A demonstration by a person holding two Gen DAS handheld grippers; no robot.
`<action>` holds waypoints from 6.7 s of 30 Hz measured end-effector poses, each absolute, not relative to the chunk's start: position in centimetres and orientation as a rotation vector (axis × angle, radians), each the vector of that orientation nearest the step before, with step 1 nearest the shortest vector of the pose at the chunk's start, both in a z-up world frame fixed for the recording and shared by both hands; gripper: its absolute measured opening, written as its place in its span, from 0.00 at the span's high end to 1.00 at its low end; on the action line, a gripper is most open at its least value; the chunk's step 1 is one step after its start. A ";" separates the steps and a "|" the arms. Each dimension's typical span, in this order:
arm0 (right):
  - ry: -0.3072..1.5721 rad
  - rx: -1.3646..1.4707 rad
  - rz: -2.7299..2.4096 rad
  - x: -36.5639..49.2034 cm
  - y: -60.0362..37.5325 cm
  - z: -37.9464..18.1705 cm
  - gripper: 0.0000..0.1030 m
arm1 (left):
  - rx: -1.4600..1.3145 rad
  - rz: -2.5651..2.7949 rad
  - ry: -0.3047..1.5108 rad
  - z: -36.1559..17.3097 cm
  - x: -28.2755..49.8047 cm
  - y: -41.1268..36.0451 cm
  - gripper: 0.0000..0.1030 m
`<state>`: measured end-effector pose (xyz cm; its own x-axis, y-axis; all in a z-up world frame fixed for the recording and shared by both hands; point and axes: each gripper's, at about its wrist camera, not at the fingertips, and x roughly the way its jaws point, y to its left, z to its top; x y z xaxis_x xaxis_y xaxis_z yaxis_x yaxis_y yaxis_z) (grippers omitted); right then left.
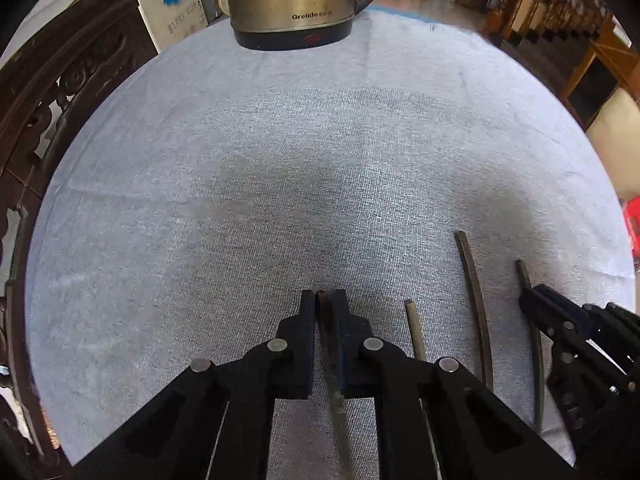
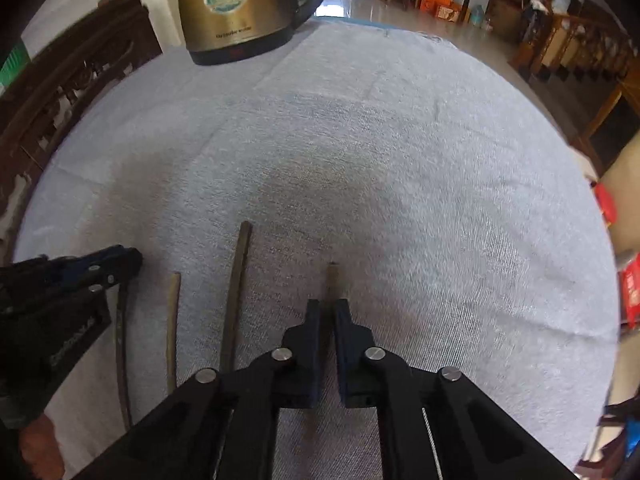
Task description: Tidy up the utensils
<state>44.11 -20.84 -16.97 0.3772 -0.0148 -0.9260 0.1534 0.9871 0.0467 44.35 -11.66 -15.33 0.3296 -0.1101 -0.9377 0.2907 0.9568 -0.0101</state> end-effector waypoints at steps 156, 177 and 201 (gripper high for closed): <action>0.291 0.455 -0.025 5.6 -18.5 -3.1 0.64 | 0.255 -0.073 0.515 3.9 5.7 -1.0 0.51; 0.352 0.417 -0.121 5.6 -19.7 -4.4 0.50 | 0.175 0.043 0.549 2.8 7.0 4.4 0.38; 0.464 0.151 -0.294 4.3 -17.2 0.2 0.49 | 0.171 0.036 0.655 1.2 6.8 3.0 0.38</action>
